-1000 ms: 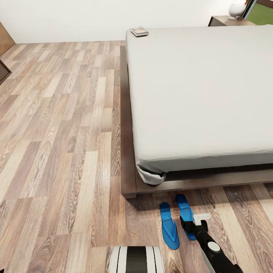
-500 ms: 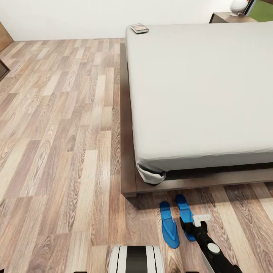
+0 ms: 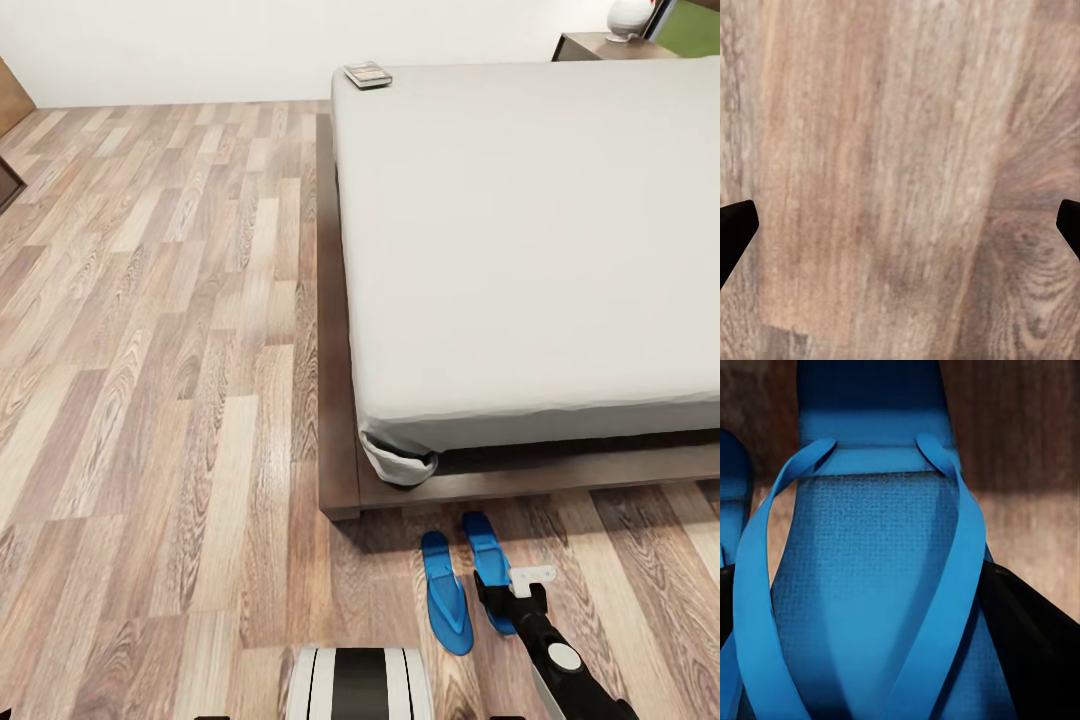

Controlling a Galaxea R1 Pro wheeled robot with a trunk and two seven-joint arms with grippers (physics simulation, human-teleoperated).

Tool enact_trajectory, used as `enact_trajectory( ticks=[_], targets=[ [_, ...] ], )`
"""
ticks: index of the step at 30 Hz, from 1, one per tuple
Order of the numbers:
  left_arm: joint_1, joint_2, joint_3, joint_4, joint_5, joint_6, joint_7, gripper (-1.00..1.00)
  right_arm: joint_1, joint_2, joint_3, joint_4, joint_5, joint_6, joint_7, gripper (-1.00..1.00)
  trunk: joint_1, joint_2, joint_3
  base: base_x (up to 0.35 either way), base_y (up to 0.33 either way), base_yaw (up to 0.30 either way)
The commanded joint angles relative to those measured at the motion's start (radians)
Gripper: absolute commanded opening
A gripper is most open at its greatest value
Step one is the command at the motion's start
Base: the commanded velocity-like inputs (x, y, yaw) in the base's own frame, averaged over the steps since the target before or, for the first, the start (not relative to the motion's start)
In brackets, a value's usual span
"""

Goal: In the bedroom, move the book from the bed onto either nightstand, and place the two sandals side by side next to the bed.

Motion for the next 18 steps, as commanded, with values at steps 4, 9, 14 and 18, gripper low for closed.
enact_trajectory(
  ticks=[4, 9, 14, 18],
  targets=[
    [0.0, 0.0, -0.009, 0.001, 0.006, -0.004, -0.003, 1.0, 0.0, 0.001, -0.007, 0.002, 0.009, -0.012, 0.004, -1.0, 0.0, 0.0, -0.001, 0.0, 0.0, 0.0],
    [0.0, 0.0, -0.009, 0.001, 0.006, -0.005, -0.003, 1.0, -0.001, 0.001, -0.008, 0.013, 0.009, -0.041, 0.004, -1.0, 0.0, 0.0, -0.001, 0.0, 0.0, 0.0],
    [0.0, 0.0, -0.009, 0.001, 0.006, -0.005, -0.003, 1.0, -0.001, 0.001, -0.008, 0.017, 0.009, -0.053, 0.004, -1.0, 0.0, 0.0, -0.001, 0.0, 0.0, 0.0],
    [0.0, 0.0, -0.01, 0.001, 0.006, -0.005, -0.003, 1.0, -0.001, 0.0, -0.008, 0.019, 0.009, -0.058, 0.004, -1.0, 0.0, 0.0, -0.001, 0.0, 0.0, 0.0]
  ],
)
